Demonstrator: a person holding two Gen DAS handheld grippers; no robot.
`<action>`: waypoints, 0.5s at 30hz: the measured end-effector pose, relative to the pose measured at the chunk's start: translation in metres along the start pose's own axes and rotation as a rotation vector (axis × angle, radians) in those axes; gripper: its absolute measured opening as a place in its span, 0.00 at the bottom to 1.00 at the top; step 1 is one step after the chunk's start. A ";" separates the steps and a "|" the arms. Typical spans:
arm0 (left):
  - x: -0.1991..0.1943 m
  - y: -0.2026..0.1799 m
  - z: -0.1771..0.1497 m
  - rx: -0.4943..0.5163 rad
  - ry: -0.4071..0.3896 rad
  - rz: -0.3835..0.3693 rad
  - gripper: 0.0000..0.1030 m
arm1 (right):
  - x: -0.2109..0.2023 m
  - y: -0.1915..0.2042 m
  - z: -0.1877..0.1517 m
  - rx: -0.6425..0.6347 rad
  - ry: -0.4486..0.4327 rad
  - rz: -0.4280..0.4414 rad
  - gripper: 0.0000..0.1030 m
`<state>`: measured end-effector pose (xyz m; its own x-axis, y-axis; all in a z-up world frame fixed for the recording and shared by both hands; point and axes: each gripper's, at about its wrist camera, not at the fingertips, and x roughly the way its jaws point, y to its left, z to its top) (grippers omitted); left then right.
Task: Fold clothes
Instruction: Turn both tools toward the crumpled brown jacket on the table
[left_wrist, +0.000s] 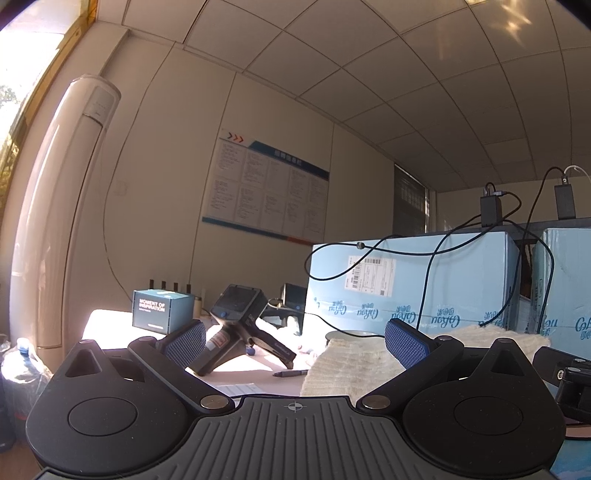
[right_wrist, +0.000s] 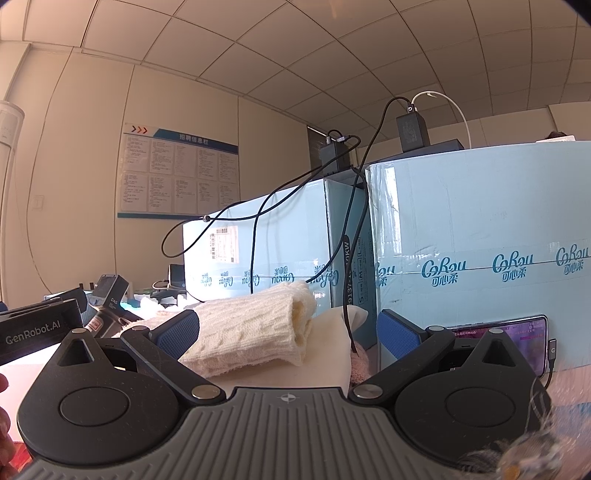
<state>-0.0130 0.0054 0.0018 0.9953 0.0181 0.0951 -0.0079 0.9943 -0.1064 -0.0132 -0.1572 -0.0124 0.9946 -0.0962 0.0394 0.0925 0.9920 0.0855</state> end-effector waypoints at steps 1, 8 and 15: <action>-0.001 0.001 0.000 -0.006 -0.001 0.006 1.00 | 0.000 0.000 0.000 0.001 0.000 0.000 1.00; 0.000 -0.001 0.000 -0.011 0.005 -0.029 1.00 | -0.002 -0.001 0.000 0.005 0.000 -0.004 1.00; -0.002 0.008 0.001 -0.073 0.008 -0.084 1.00 | -0.009 -0.002 0.001 0.022 -0.012 -0.018 1.00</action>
<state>-0.0154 0.0136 0.0015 0.9929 -0.0661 0.0985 0.0823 0.9819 -0.1707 -0.0220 -0.1589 -0.0121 0.9921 -0.1151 0.0498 0.1093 0.9881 0.1082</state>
